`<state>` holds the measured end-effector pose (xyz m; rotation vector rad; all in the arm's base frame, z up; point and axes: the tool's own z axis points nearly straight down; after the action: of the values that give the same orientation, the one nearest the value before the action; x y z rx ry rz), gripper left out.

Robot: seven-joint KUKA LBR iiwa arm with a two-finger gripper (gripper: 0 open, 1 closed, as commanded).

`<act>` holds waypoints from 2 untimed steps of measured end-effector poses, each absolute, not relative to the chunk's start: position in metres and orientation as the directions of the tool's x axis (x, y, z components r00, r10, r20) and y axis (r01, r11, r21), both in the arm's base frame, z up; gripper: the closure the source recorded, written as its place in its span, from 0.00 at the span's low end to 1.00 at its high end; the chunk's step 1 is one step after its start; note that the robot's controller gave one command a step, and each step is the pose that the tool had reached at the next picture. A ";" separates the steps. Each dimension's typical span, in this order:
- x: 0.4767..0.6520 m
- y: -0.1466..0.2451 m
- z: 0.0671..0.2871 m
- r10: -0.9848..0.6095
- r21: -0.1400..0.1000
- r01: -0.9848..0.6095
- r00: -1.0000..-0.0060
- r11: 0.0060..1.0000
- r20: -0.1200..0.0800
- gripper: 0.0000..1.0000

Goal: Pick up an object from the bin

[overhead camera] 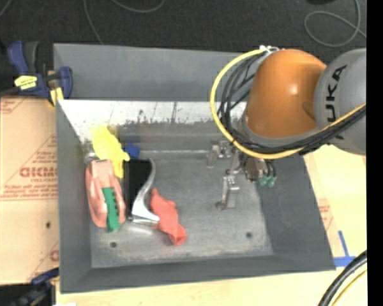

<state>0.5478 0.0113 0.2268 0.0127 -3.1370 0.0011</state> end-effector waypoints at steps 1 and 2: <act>0.549 0.011 0.231 -0.008 0.000 -0.008 -1.000 1.000 -0.003 0.00; 0.561 0.060 0.179 -0.053 -0.002 -0.053 -0.999 0.999 -0.009 0.00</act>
Offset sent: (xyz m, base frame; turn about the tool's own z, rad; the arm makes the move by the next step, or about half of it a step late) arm 0.0206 0.1064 -0.1117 -0.1061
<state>0.5612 0.0604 0.1788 0.0829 -3.1496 0.0020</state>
